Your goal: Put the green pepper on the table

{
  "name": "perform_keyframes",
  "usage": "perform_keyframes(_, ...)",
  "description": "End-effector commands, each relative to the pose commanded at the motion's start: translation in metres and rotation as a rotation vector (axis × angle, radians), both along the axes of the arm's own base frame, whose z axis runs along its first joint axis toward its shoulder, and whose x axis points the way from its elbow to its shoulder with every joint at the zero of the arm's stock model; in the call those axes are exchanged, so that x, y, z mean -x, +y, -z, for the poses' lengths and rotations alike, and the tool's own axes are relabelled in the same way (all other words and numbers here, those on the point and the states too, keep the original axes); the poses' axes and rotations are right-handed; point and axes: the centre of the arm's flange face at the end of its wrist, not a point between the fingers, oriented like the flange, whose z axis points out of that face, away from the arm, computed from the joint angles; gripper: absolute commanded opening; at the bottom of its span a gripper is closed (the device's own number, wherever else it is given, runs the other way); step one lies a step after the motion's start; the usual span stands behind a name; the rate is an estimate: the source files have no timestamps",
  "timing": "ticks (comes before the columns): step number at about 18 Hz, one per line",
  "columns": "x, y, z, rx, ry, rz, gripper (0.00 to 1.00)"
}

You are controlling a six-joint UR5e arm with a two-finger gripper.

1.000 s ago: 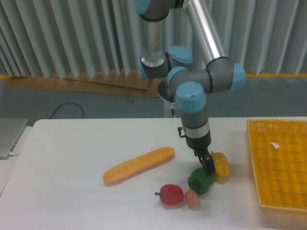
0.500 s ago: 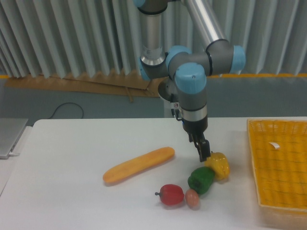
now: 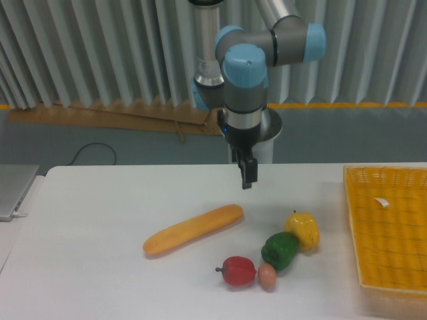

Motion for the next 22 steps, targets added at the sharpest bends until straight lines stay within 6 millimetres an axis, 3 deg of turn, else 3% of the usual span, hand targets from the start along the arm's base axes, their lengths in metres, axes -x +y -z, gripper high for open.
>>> perform_keyframes(3, -0.003, -0.008, -0.003, 0.002, 0.002, -0.002, 1.0)
perform_keyframes(7, -0.016, -0.027, -0.024, -0.015, 0.016, -0.003, 1.0)
perform_keyframes(10, -0.024, -0.034, -0.022, -0.014, 0.015, -0.003, 1.0)
perform_keyframes(22, -0.03, -0.033, -0.019, -0.003, 0.006, 0.011, 1.0)
